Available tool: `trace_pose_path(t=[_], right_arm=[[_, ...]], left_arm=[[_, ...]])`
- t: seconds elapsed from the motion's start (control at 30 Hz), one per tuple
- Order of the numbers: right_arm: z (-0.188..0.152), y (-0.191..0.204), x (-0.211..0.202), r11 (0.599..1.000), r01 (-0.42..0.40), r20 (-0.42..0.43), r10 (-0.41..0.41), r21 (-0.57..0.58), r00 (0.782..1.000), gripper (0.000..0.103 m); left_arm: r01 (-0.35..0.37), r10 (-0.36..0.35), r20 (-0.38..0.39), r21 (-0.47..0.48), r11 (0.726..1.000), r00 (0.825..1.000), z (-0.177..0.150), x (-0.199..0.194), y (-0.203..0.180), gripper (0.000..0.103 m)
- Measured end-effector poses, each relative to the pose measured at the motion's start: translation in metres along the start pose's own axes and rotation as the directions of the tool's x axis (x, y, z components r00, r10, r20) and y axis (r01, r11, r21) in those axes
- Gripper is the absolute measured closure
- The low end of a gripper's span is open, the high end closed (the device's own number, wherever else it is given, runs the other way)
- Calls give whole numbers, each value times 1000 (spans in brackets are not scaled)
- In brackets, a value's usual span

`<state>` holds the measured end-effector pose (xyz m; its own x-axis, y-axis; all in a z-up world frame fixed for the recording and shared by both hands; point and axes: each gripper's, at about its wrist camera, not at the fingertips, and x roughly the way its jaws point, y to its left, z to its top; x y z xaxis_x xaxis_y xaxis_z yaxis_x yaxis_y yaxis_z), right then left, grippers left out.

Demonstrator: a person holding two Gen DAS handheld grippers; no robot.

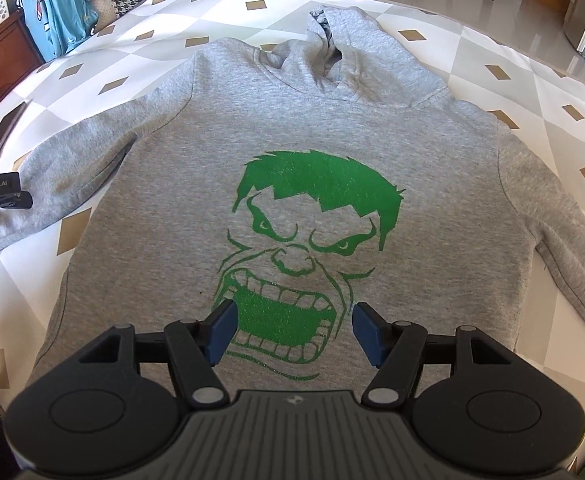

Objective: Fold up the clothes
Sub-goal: 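Move the right gripper to the ribbed cuff of the sleeve nearest it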

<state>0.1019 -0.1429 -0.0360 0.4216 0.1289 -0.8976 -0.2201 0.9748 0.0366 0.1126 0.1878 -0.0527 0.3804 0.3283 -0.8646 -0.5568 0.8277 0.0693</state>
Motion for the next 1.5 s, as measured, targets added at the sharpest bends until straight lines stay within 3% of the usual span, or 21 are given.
trace_pose_path(t=[0.17, 0.53, 0.7, 1.2, 1.37, 1.5], right_arm=[[-2, -1, 2, 1000, 6, -13, -6, -6, 1000, 40], [-4, 3, 7, 1000, 11, -26, -12, -28, 1000, 41], [-6, 3, 9, 999, 18, -34, -19, -35, 999, 40], [-18, 4, 19, 996, 46, -82, -52, -76, 995, 40], [-19, -1, 15, 998, 36, -76, -40, -55, 996, 40], [-18, -8, 10, 998, 48, -52, -50, -35, 997, 41]], left_arm=[[-21, 21, -31, -16, 1000, 999, -2, 15, 10, 0], [11, -10, 27, -34, 999, 1000, -5, 19, 21, 0], [5, -1, 41, -93, 996, 999, -4, 21, 34, 0], [-14, 20, 57, -118, 993, 998, -5, 21, 47, 0], [-66, 70, 50, -95, 993, 996, -4, 8, 30, 0], [-13, 14, 57, -29, 1000, 998, -10, -7, 1, 0]])
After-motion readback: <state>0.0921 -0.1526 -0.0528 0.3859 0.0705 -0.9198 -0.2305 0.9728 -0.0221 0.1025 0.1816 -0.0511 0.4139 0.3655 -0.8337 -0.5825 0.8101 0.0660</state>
